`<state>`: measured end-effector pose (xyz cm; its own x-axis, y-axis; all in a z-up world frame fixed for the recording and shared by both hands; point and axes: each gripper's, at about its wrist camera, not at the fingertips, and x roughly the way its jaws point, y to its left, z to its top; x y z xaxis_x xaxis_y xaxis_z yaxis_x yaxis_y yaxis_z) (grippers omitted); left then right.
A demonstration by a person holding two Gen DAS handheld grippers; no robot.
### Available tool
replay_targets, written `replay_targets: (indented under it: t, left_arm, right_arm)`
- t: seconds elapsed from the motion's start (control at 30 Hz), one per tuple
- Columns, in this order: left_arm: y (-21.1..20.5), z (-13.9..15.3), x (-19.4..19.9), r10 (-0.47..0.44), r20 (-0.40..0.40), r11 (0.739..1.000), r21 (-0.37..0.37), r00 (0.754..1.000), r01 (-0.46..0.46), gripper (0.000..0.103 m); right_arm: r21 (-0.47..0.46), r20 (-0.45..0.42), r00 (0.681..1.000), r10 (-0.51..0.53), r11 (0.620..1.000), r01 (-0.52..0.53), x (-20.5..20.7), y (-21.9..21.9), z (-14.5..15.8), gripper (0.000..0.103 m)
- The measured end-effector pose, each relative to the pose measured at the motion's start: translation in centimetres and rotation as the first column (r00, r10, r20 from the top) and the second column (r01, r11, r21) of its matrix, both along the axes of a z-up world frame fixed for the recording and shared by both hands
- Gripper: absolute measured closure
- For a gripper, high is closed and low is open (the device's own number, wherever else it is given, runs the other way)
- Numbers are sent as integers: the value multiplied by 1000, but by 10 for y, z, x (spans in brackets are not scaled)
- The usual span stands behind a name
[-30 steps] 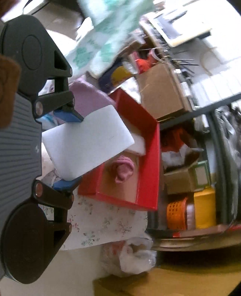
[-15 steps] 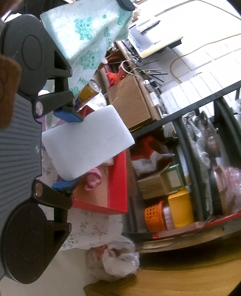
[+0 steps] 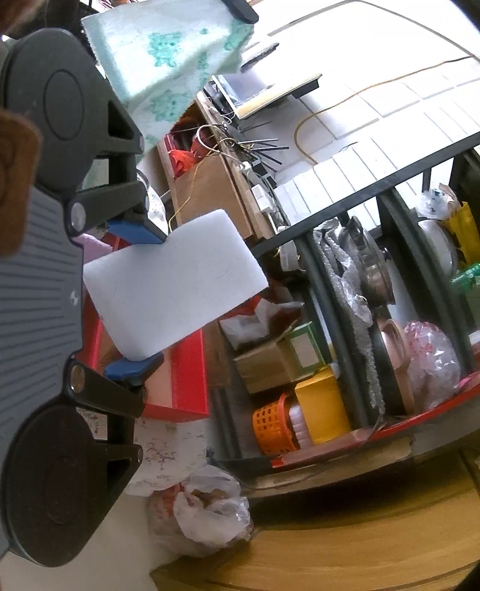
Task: Organize soft objects
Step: 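Lift and carry the towel and foam block toward the red box with both tools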
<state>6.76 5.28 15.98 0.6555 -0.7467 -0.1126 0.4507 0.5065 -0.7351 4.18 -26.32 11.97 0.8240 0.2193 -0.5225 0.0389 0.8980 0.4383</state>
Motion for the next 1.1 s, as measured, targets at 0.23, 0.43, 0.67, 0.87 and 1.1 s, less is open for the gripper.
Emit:
replay_targets:
  t: [0.23, 0.43, 0.67, 0.87, 1.1]
  left_arm:
    - [-6, 1, 15, -6, 3, 1000, -23, 1000, 6, 102]
    - [-15, 1, 30, -12, 7, 1000, -28, 1000, 12, 102]
    - [-20, -3, 46, -5, -3, 1000, -31, 1000, 5, 102]
    - [-24, -4, 60, 6, -2, 1000, -30, 1000, -6, 101]
    - [-32, -11, 79, 7, -15, 1000, -15, 1000, -7, 101]
  right_arm:
    - [-1, 14, 1000, -24, 1000, 24, 6, -4, 2, 70]
    - [4, 8, 999, -43, 999, 43, 19, -7, -1, 70]
    - [11, 8, 998, -57, 998, 57, 33, -8, -1, 70]
    - [5, 2, 998, -65, 998, 65, 46, -8, -4, 70]
    - [-17, -43, 996, -79, 997, 78, 70, -13, -20, 70]
